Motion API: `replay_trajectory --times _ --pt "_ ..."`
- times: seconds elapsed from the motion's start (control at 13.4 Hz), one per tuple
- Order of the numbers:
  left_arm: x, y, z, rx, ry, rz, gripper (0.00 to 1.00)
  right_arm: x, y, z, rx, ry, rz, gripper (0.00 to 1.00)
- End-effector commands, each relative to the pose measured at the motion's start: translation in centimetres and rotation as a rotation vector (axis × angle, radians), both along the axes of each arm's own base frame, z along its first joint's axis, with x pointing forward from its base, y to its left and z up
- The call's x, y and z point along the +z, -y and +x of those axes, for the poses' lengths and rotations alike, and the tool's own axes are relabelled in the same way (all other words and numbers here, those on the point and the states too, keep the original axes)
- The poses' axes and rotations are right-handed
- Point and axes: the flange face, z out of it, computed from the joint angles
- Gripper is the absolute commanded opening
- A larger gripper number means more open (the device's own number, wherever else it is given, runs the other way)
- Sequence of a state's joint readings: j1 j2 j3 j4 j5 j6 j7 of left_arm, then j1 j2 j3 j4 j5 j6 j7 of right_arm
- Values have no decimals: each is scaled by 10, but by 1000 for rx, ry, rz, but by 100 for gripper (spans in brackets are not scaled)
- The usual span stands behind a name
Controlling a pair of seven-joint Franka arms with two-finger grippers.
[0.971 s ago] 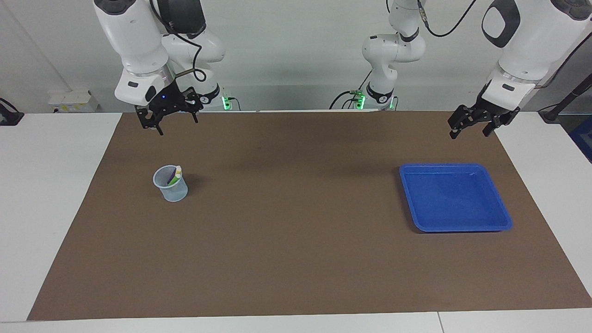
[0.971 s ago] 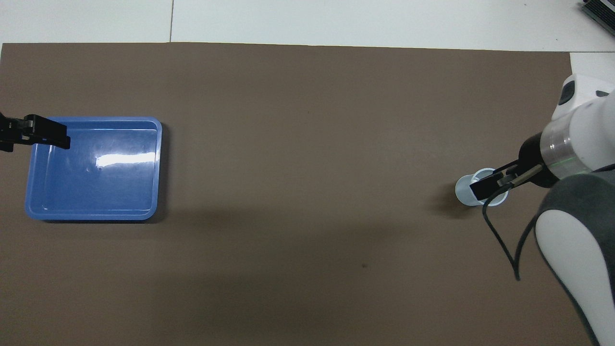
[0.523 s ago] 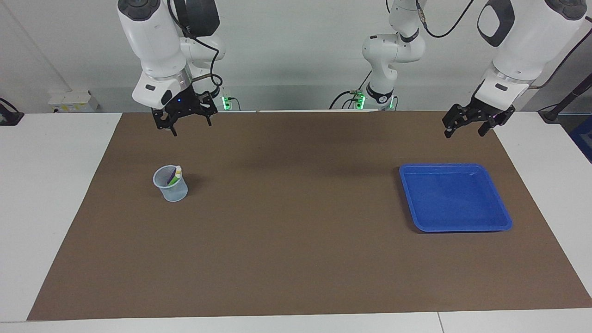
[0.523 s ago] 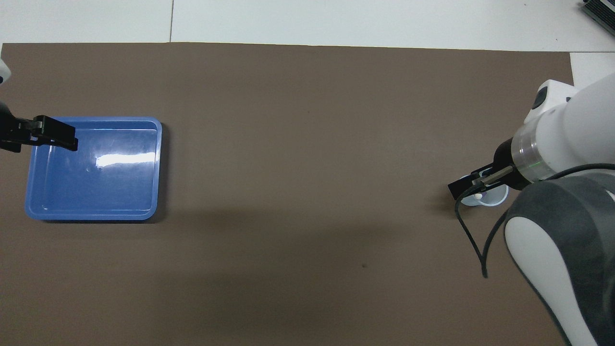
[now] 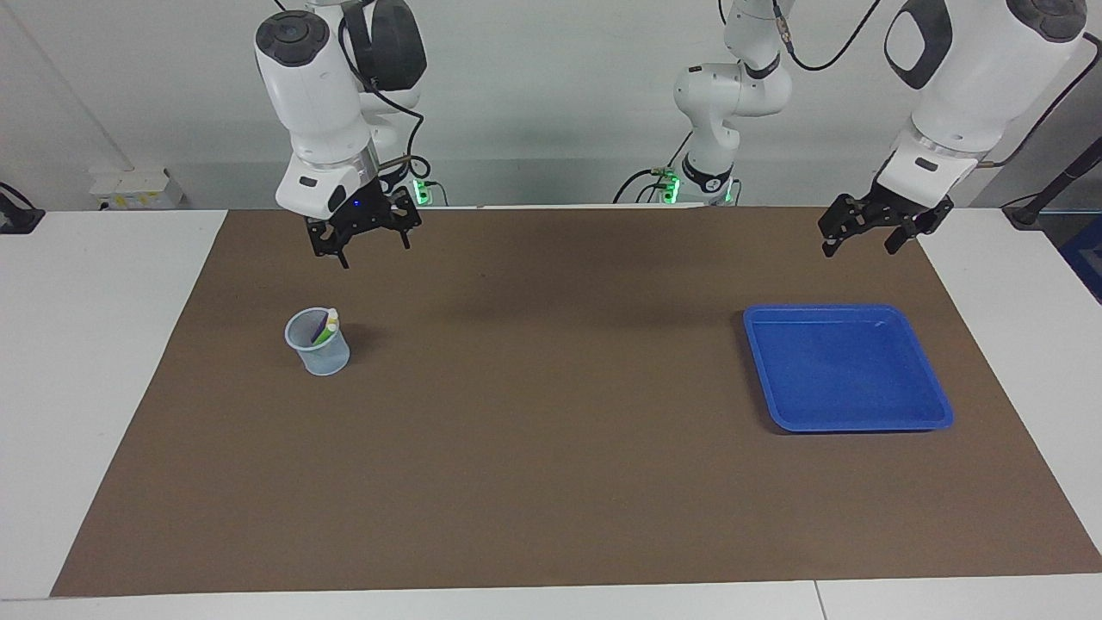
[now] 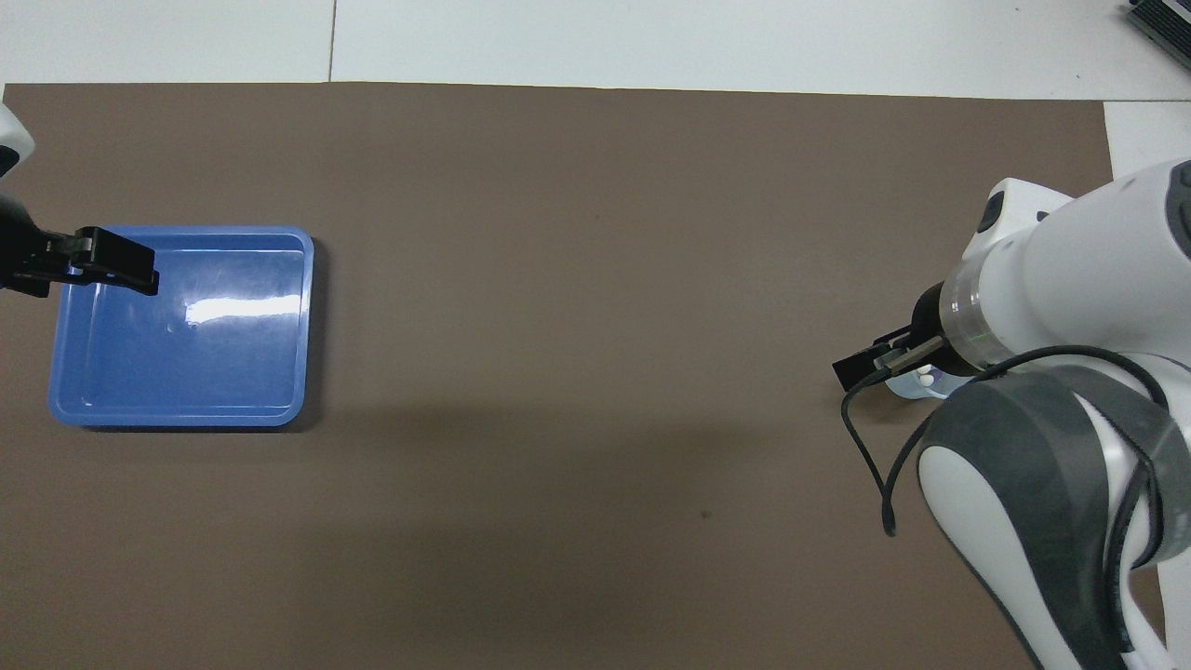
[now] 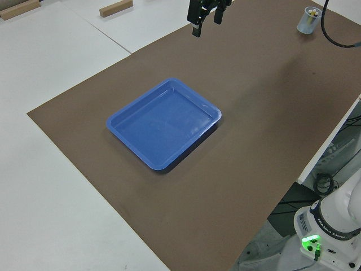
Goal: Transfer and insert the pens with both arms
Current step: 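Lower the green pen into the clear cup with the right gripper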
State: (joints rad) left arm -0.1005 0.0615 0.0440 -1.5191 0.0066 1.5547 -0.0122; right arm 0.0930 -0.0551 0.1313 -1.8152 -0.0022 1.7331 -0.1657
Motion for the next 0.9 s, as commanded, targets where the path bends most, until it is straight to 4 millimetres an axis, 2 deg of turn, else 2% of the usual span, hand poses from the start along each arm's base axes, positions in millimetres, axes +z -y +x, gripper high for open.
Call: replay_trajectory --times 0.0,0.15,0.45,0.6,0.82 --pt "2 0 -2 -12 -9 8 100 9 15 -1 -30 18 23 100" --pt "2 0 -2 -12 -9 8 100 7 28 2 -55 11 23 100" --pt "2 0 -2 -12 -6 8 100 10 33 6 -71 23 26 100" --pt "2 -1 -2 -9 -6 6 100 12 43 10 -90 19 28 100" --pt "2 -1 -2 -9 -10 -1 100 29 47 22 -96 17 27 100"
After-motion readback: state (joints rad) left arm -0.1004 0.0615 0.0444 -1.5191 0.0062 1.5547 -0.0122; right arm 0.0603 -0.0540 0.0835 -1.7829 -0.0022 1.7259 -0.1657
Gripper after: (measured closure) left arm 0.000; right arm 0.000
